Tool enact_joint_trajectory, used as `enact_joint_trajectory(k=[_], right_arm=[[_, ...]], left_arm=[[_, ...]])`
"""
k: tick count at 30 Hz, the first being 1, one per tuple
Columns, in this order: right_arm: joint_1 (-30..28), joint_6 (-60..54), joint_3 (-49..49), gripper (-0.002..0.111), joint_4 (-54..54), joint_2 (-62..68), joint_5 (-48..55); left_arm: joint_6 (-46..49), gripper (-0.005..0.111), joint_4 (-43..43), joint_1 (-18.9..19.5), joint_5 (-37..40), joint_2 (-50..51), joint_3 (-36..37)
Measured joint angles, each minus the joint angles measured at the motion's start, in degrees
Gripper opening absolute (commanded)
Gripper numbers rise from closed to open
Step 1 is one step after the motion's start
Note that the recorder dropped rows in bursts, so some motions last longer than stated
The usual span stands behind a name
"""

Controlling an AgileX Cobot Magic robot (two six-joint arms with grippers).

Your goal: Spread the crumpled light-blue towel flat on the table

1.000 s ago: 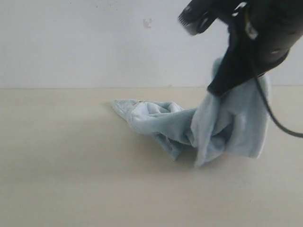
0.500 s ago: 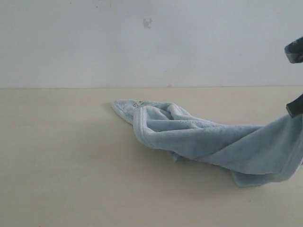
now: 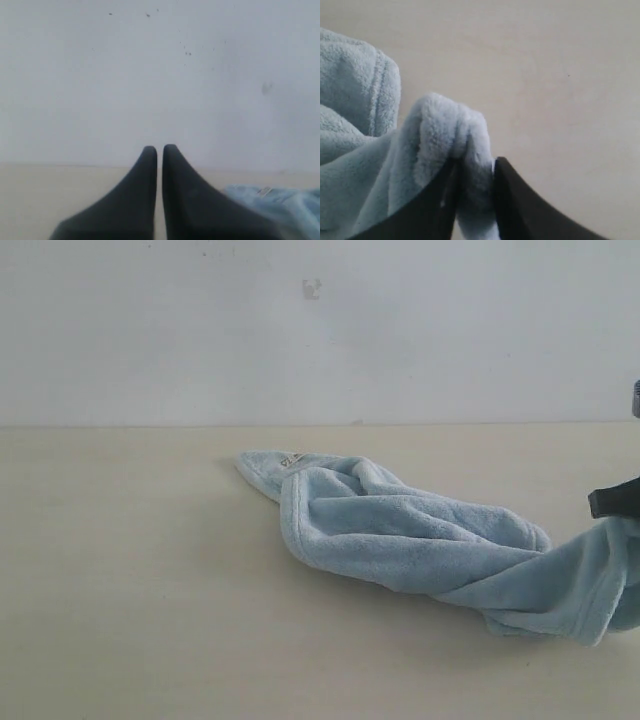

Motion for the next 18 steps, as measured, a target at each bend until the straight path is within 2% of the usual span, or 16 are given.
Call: enact_joint_trajectory(k=[2,6,12,15,18], right_arm=[[0.00,0.53,0.07,0.049,0.00,0.00,-0.89],[-0.23,4.26,0.27,0.047,-1.78,0.00,-1.46],[-3.22,15.47,0.36,0.047,-6.80,0.00,-2.27],[-3.09,17.96,0.36,0.047,-6.07,0.00,-5.21],[0.41,14.68,0.36,0.047,-4.95,0.00,-10.10]], left_arm=[[-5.73,0.004,-2.12,0.00,-2.55,0.00,0.00],[-9.90,0.004,-3.17,0.00,-9.20,-0.09,0.00],[-9.13,0.004,-3.52,0.00,-23.70,-0.09,0.00],[-7.95,0.004,-3.52,0.00,-26.69,0.94,0.00],[-7.22,0.004,-3.52,0.00,-28.08,7.58,0.00]])
